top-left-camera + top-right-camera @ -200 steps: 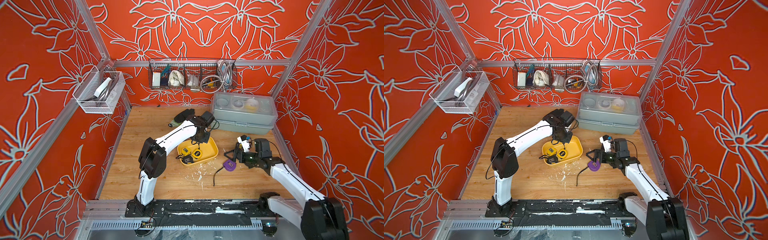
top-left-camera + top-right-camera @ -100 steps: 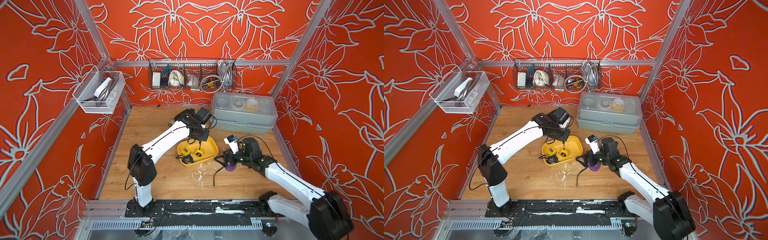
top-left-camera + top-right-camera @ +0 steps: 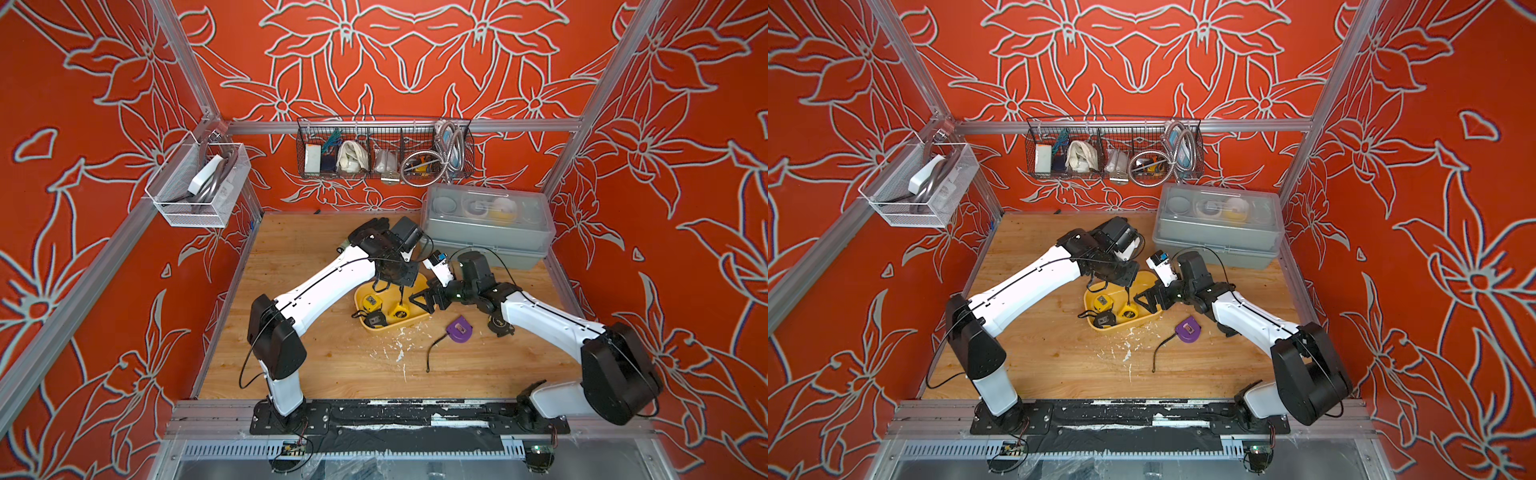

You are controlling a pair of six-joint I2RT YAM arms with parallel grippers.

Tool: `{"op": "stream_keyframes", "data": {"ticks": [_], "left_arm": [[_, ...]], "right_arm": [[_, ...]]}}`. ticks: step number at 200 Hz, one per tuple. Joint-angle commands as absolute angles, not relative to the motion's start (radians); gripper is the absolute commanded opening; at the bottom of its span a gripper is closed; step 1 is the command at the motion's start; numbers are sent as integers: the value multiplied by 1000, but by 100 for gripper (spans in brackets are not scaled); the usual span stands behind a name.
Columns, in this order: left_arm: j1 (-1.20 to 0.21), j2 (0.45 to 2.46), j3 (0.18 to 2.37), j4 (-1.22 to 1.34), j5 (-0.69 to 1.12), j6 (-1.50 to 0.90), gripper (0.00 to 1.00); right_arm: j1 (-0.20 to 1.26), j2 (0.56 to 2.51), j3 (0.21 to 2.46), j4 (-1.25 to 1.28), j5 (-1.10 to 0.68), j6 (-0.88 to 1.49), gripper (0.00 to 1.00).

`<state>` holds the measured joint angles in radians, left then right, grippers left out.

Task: Take the tape measure out of the storage box
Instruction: Pick up the tape measure from the storage box.

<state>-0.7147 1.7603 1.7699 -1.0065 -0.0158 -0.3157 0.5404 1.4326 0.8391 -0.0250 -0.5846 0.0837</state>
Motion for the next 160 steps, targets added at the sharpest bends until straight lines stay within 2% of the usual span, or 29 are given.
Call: {"op": "stream_keyframes", "data": {"ticks": [1, 37, 77, 117, 141, 160], "left_arm": [[-719, 1714, 1805, -1028, -15, -315, 0], [-721, 1690, 1832, -1044, -15, -312, 0], [-736, 1671, 1861, -1074, -3, -306, 0], [-751, 1660, 1878, -1097, -5, -304, 0], [-753, 1648, 1876, -1097, -2, -312, 0], [-755, 1644, 1881, -1097, -1, -317, 0]], "right_arm": [[572, 1472, 856, -52, -636, -8, 99], [625, 1461, 817, 8, -699, -20, 100], [673, 1530, 880, -35, -528, -55, 100], [672, 1540, 890, 36, -427, -7, 100], [672, 1537, 883, 70, -442, 26, 99], [675, 1543, 878, 113, -565, 41, 100]]}}
